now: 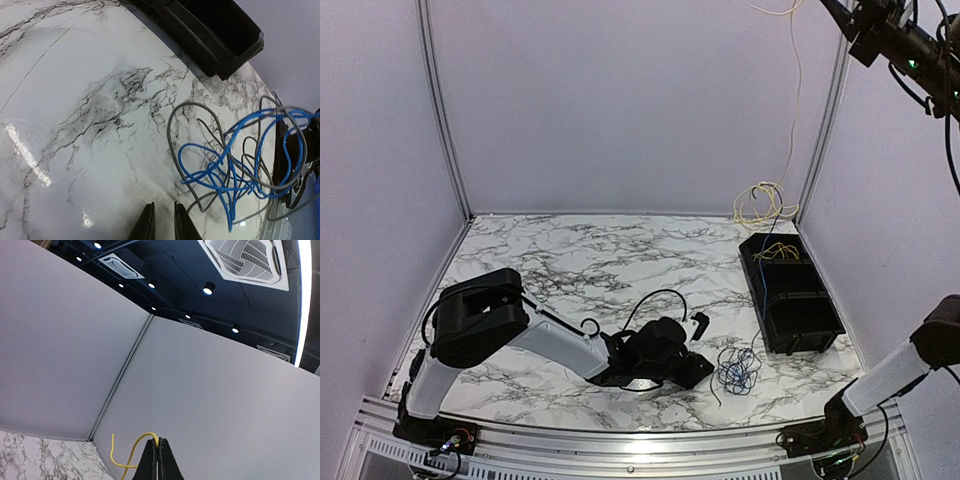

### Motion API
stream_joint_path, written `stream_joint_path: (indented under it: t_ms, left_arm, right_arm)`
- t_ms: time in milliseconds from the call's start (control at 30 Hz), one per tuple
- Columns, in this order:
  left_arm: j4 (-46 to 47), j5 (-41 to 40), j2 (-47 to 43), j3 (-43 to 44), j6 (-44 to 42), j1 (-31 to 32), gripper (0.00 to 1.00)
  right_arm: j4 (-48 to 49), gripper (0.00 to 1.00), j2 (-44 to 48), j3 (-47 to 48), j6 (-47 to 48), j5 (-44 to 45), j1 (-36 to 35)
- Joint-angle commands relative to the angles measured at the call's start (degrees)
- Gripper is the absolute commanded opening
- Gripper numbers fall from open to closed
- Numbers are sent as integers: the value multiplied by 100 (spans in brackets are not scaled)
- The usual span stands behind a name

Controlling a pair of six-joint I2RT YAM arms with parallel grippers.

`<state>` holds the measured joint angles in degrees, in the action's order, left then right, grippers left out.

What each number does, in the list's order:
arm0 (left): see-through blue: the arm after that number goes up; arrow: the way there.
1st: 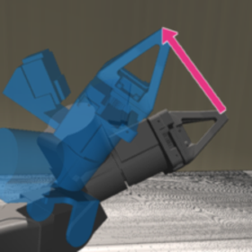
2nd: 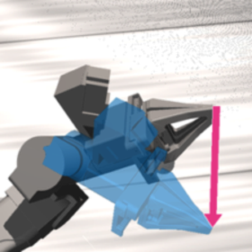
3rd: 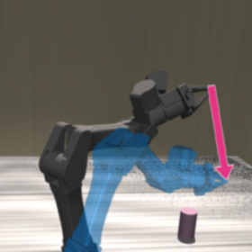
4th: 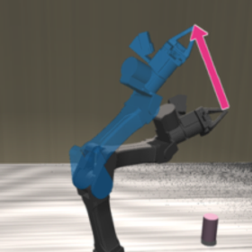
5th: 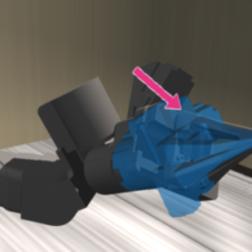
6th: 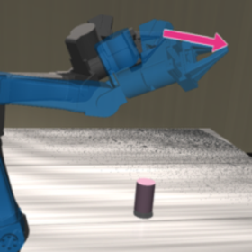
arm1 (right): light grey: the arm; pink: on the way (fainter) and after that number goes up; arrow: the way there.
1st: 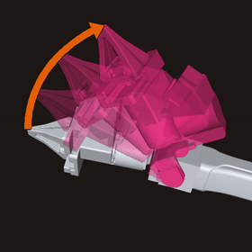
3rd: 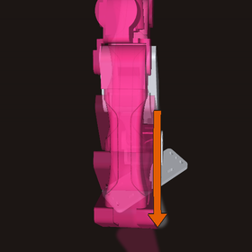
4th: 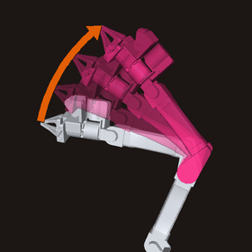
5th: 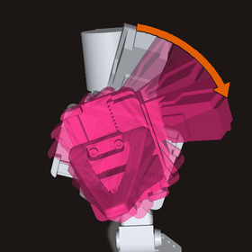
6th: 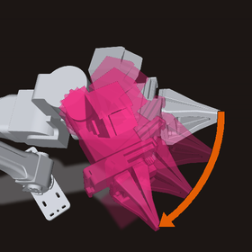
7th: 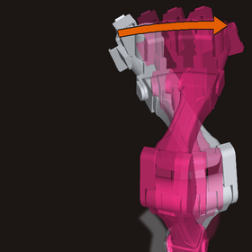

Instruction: Untangle the cables

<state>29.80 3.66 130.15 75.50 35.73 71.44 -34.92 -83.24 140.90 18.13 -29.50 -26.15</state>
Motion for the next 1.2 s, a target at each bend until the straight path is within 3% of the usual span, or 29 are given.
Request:
stream_joint_path:
  t_ms: [0,267,433,633,867,1167]
  left_arm:
    - [-147,-184,-481,-506,-141,-38,18]
    - [-159,-1283,-2448,-1775,-311,-4,42]
    - [-210,-1712,-3281,-2040,-529,19,52]
    - [-202,-2345,-3482,-1655,-1108,182,56]
    - [-219,-2777,-2714,-880,-1042,182,65]
    - [-204,-2477,-1805,38,-1088,-73,65]
  right_arm:
    - [356,0,198,-475,-108,44,58]
    - [672,0,1343,-3355,-262,-294,51]
    - [728,0,1512,-4210,-481,-482,36]
    - [1041,0,1364,-4327,-849,-447,-6]
    - [1155,0,1174,-4027,-1025,-440,-77]
    - [991,0,1040,-3525,-1130,-548,-118]
